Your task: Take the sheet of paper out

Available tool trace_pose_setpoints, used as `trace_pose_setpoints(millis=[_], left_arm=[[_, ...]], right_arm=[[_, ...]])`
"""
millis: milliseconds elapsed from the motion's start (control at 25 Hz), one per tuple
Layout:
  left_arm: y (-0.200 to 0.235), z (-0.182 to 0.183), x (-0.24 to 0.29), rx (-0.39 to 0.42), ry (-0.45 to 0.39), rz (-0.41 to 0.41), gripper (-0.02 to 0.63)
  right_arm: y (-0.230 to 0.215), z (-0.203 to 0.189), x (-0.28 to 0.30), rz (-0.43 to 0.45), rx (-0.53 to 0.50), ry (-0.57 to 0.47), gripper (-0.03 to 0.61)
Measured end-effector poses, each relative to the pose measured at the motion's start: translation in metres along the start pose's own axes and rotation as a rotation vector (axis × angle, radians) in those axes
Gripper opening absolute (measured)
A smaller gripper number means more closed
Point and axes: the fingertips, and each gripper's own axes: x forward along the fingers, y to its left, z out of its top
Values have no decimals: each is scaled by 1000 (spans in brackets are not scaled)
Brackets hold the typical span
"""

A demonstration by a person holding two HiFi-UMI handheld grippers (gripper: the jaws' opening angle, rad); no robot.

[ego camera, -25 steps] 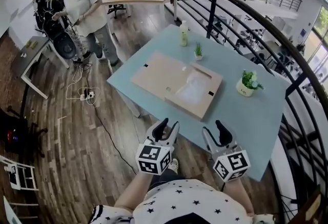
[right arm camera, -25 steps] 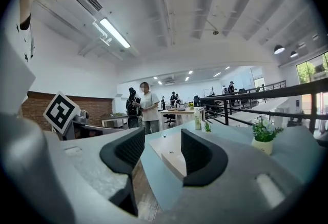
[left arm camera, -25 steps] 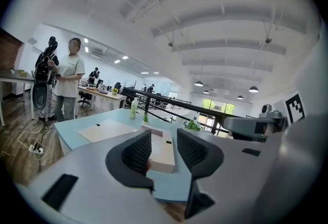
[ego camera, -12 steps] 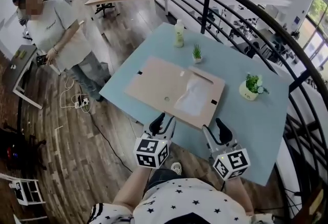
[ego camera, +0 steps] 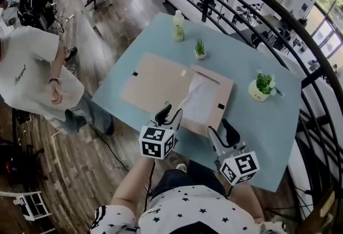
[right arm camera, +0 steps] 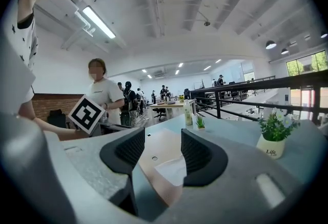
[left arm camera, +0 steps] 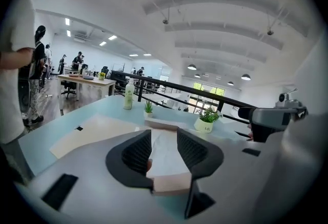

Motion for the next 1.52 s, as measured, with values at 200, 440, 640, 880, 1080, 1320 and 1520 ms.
trace_pose_setpoints(millis=[200, 440, 640, 880, 1080, 1320, 1520], left_arm=[[8, -1, 43, 20, 80, -40, 150], [17, -6, 92, 46, 189, -62, 150], [24, -10, 125, 87, 264, -72, 150], [31, -30, 157, 93, 373, -79, 150], [35, -54, 181, 119, 476, -92, 150], [47, -90, 201, 148, 596, -74, 150], [46, -95, 212, 191, 615, -82, 137]], right_arm=[[-18, -3, 20, 5, 7, 22, 204], [-39, -5, 44, 17, 24, 55, 204], [-51, -8, 59, 43, 24, 66, 204], [-62, -15, 68, 50, 46, 86, 204], [-74, -18, 76, 46, 59, 94, 204], [-83, -20, 84, 46, 71, 92, 204], [-91, -22, 87, 32, 87, 100, 204]])
